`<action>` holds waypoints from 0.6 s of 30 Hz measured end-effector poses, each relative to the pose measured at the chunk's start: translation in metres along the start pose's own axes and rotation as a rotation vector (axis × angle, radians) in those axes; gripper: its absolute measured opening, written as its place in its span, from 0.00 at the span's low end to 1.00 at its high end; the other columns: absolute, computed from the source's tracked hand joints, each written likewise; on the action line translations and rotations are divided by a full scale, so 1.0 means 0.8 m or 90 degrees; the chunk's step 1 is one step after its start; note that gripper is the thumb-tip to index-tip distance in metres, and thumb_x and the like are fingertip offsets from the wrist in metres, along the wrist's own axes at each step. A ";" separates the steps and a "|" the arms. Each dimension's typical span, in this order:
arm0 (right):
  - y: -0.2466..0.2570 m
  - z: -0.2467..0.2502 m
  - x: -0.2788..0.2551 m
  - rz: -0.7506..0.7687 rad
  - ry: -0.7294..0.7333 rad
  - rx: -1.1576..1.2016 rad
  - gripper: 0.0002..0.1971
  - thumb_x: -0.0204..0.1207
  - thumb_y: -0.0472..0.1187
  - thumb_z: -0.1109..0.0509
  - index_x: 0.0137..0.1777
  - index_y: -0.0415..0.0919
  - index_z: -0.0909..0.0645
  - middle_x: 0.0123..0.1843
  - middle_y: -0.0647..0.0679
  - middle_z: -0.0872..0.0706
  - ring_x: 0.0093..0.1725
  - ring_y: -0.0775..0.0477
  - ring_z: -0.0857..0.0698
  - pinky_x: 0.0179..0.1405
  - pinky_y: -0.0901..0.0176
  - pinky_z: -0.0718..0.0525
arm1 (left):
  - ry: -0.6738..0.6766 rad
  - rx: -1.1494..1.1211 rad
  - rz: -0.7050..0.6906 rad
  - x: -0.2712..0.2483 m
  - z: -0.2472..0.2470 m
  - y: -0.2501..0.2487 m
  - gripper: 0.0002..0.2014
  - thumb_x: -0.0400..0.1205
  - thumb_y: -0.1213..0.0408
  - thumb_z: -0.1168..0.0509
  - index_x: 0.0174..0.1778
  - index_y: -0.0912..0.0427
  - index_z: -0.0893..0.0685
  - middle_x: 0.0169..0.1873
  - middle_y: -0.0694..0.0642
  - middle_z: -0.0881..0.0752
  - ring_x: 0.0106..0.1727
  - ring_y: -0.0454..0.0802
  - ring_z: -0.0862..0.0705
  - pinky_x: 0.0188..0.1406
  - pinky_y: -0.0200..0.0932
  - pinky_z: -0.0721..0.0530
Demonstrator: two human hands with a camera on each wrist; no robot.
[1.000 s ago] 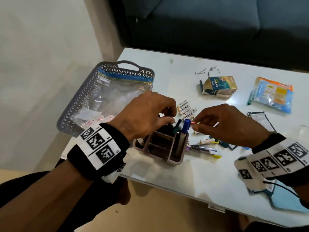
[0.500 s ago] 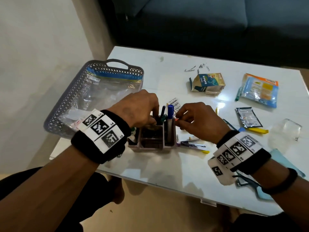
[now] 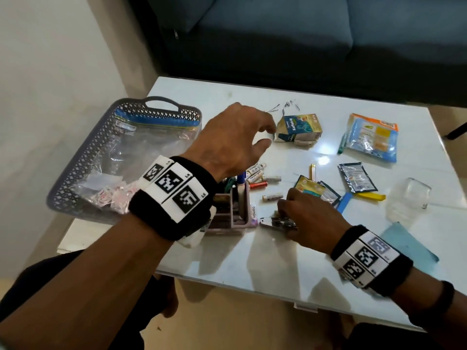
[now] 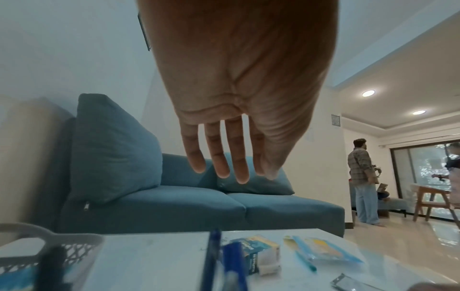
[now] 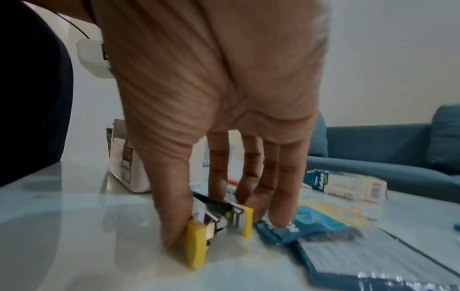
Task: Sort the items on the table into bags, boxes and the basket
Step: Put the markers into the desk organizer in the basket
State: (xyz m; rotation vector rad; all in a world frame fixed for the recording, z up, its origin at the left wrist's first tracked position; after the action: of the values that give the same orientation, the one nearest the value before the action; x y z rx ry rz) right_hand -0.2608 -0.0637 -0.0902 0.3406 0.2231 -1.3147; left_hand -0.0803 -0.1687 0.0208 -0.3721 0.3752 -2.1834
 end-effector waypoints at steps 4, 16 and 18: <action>-0.010 0.018 -0.014 0.011 -0.024 0.172 0.18 0.71 0.47 0.20 0.59 0.50 0.16 0.54 0.51 0.18 0.54 0.48 0.16 0.51 0.54 0.15 | 0.038 0.006 -0.045 0.013 -0.020 -0.022 0.17 0.84 0.51 0.29 0.69 0.45 0.15 0.63 0.47 0.12 0.65 0.48 0.18 0.66 0.53 0.17; -0.067 0.107 -0.049 -0.144 -0.387 0.755 0.20 0.65 0.45 0.12 0.48 0.36 0.17 0.45 0.37 0.08 0.41 0.39 0.06 0.46 0.41 0.06 | 0.149 -0.209 -0.045 0.013 -0.048 -0.073 0.18 0.75 0.52 0.19 0.59 0.48 0.12 0.41 0.40 0.10 0.40 0.25 0.15 0.50 0.34 0.26; -0.061 0.107 -0.052 -0.123 -0.413 0.738 0.23 0.63 0.49 0.12 0.49 0.38 0.17 0.46 0.40 0.08 0.43 0.42 0.06 0.45 0.47 0.06 | 0.123 -0.224 -0.046 0.013 -0.046 -0.078 0.16 0.76 0.53 0.20 0.58 0.49 0.12 0.42 0.42 0.10 0.41 0.30 0.13 0.49 0.36 0.22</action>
State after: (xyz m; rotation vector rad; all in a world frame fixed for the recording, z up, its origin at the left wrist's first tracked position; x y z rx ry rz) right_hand -0.3212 -0.0680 -0.0018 0.8397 -1.1218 -1.5661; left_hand -0.1454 -0.1361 0.0136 -0.3705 0.8718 -2.2295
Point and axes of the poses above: each hand's wrist, its own x-axis towards the middle knuckle, its own z-axis out of the back of the hand, y = z × x, the point moved 1 cm from there along x, towards the middle knuckle
